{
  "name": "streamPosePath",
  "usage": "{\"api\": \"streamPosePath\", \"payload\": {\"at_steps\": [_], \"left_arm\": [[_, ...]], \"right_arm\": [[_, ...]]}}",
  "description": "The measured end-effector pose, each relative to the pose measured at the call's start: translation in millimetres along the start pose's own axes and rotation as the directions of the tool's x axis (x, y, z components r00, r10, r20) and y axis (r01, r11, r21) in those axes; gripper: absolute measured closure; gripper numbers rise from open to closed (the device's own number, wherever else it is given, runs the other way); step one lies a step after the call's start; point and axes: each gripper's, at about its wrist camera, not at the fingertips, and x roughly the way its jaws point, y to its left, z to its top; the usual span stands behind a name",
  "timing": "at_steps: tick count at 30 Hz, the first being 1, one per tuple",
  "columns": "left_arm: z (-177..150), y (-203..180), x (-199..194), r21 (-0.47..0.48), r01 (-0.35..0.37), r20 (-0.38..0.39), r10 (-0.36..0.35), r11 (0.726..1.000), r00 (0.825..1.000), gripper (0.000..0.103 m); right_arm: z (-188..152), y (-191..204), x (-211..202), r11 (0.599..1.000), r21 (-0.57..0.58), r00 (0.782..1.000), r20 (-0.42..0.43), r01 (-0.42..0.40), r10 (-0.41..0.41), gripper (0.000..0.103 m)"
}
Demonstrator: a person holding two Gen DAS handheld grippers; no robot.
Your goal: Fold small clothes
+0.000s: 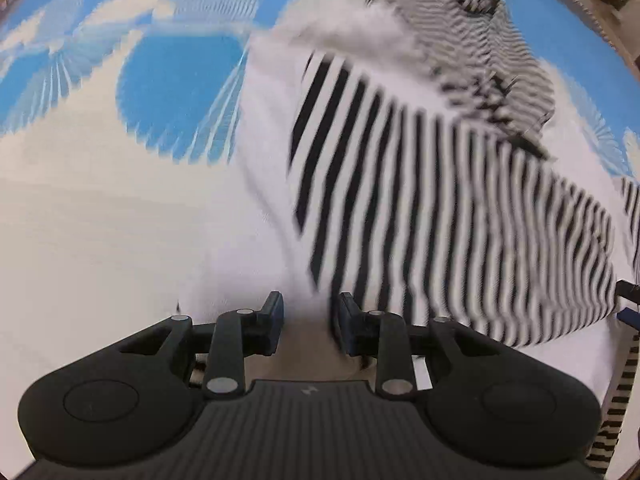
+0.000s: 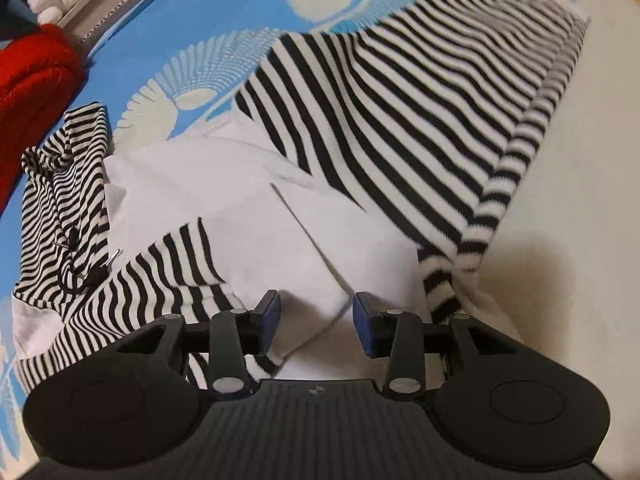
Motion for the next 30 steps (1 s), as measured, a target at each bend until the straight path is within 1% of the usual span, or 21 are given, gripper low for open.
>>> {"api": "streamPosePath", "payload": {"at_steps": [1, 2, 3, 5, 6, 8, 9, 13, 16, 21, 24, 27, 30], "left_arm": [[3.3, -5.0, -10.2, 0.010, 0.015, 0.040, -0.015, 1.000, 0.999, 0.069], [6.5, -10.1, -20.4, 0.023, 0.036, 0.080, -0.038, 0.999, 0.996, 0.065], [8.9, -13.7, -27.3, 0.030, 0.052, 0.104, -0.055, 0.998, 0.993, 0.061], [11.2, -19.0, -33.3, 0.032, 0.065, 0.122, -0.068, 0.997, 0.990, 0.061], [11.6, -21.0, -33.8, 0.034, 0.059, 0.122, -0.063, 0.998, 0.991, 0.061], [13.3, -25.8, -34.7, 0.044, 0.035, 0.123, -0.040, 0.998, 0.992, 0.061], [13.8, -28.0, -35.9, 0.053, 0.029, 0.132, -0.036, 0.998, 0.991, 0.061], [13.7, -28.8, -43.1, 0.070, 0.032, 0.147, -0.042, 0.997, 0.988, 0.056], [15.2, -29.7, -46.8, 0.070, 0.032, 0.163, -0.043, 0.997, 0.986, 0.052], [16.6, -30.4, -51.4, 0.073, 0.008, 0.184, -0.021, 0.997, 0.983, 0.050], [16.4, -32.9, -52.7, 0.079, 0.015, 0.184, -0.029, 0.997, 0.982, 0.050], [15.3, -36.0, -53.1, 0.084, 0.019, 0.186, -0.034, 0.996, 0.982, 0.050], [15.4, -39.1, -52.5, 0.086, 0.018, 0.184, -0.033, 0.996, 0.982, 0.049]], "right_arm": [[-0.6, 4.0, -5.2, 1.000, -0.016, 0.999, 0.030, 0.014, -0.014, 0.061], [-1.0, 4.8, -10.5, 0.999, -0.034, 0.997, 0.069, 0.024, -0.022, 0.061], [-1.1, 10.8, -16.4, 0.997, -0.066, 0.994, 0.109, 0.026, -0.019, 0.061], [-3.6, 17.8, -21.1, 0.993, -0.115, 0.989, 0.149, 0.002, 0.015, 0.061], [-5.4, 21.3, -21.7, 0.990, -0.139, 0.987, 0.160, -0.006, 0.029, 0.061], [-3.2, 23.9, -18.0, 0.987, -0.160, 0.988, 0.154, 0.006, 0.019, 0.060], [-3.0, 19.4, -15.5, 0.988, -0.156, 0.991, 0.136, 0.016, 0.006, 0.060], [-2.2, 3.9, -3.5, 0.993, -0.114, 0.999, 0.027, 0.034, -0.031, 0.060], [-2.6, 3.4, -3.4, 0.994, -0.107, 0.999, 0.015, 0.036, -0.034, 0.060], [4.0, 8.1, -26.5, 0.990, -0.141, 0.998, 0.060, -0.002, 0.010, 0.059], [8.0, 9.5, -41.0, 0.982, -0.189, 0.994, 0.100, -0.017, 0.036, 0.059], [15.5, 4.4, -50.5, 0.975, -0.223, 0.988, 0.144, -0.018, 0.051, 0.059], [25.6, -6.9, -53.3, 0.973, -0.230, 0.983, 0.181, 0.010, 0.033, 0.059]]}}
